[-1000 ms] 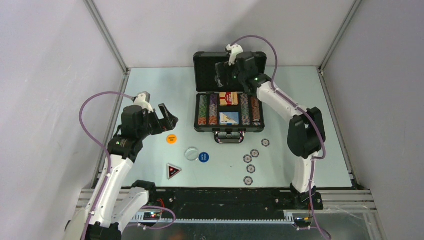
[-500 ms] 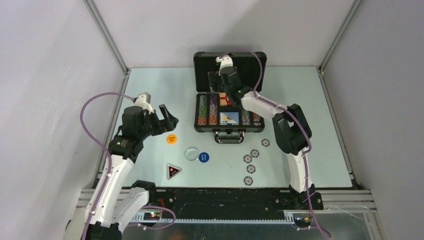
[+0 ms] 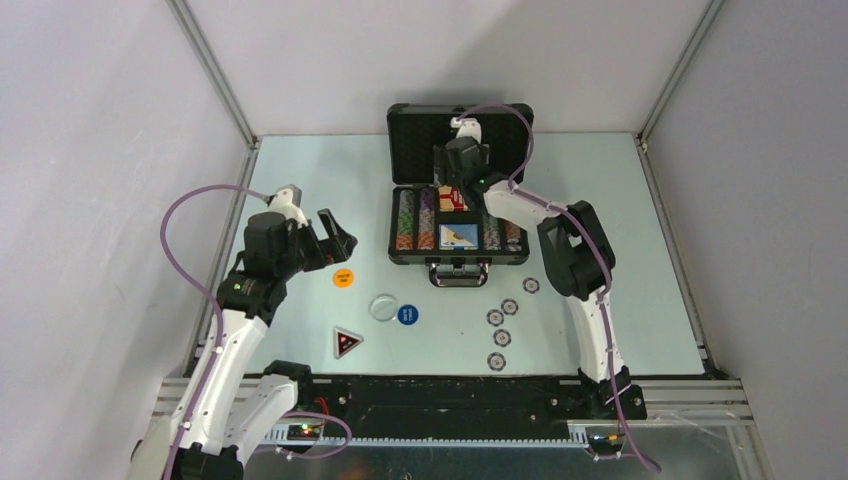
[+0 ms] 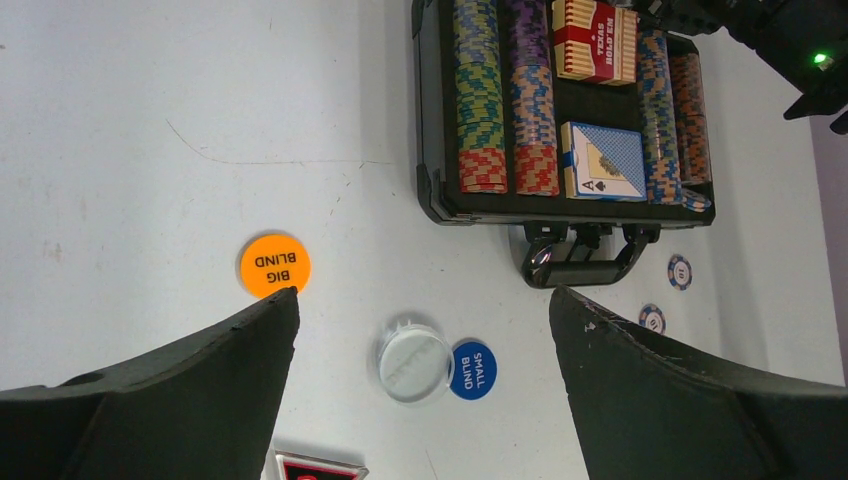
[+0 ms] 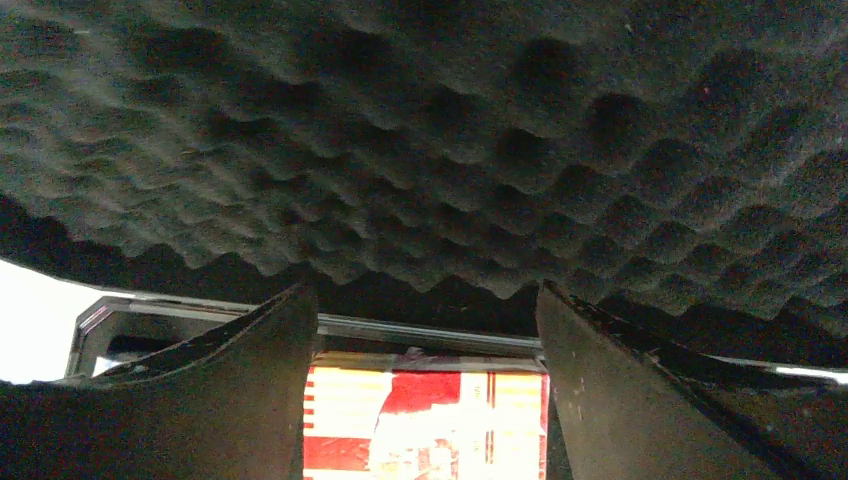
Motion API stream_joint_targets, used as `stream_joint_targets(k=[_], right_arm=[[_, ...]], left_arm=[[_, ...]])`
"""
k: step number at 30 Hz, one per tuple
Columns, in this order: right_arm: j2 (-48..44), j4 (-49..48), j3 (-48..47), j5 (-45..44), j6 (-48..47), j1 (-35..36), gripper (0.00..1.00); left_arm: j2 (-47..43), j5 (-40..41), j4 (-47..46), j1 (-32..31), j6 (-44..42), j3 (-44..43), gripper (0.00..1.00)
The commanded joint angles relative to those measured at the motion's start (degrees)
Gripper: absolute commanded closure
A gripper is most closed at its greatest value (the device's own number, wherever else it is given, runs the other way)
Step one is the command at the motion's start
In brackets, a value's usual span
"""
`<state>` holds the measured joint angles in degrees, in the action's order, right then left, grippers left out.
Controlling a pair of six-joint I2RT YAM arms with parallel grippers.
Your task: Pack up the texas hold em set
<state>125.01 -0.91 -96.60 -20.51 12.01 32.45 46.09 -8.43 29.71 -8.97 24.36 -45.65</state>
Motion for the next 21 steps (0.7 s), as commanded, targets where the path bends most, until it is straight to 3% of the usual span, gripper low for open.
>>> stream_joint_targets(k=[1,21], right_arm=[[1.6,6.0,-4.8,-2.2,6.6,-1.2,0.17],[3.5,23.1,-7.3,-6.7,7.3,-0.9,0.29]], left_arm=[[-0.5,-1.3,-1.5,0.5,-0.8,0.1,0.0],[-0.2,-1.8,-1.8,0.5,-0.6,0.3,0.0]])
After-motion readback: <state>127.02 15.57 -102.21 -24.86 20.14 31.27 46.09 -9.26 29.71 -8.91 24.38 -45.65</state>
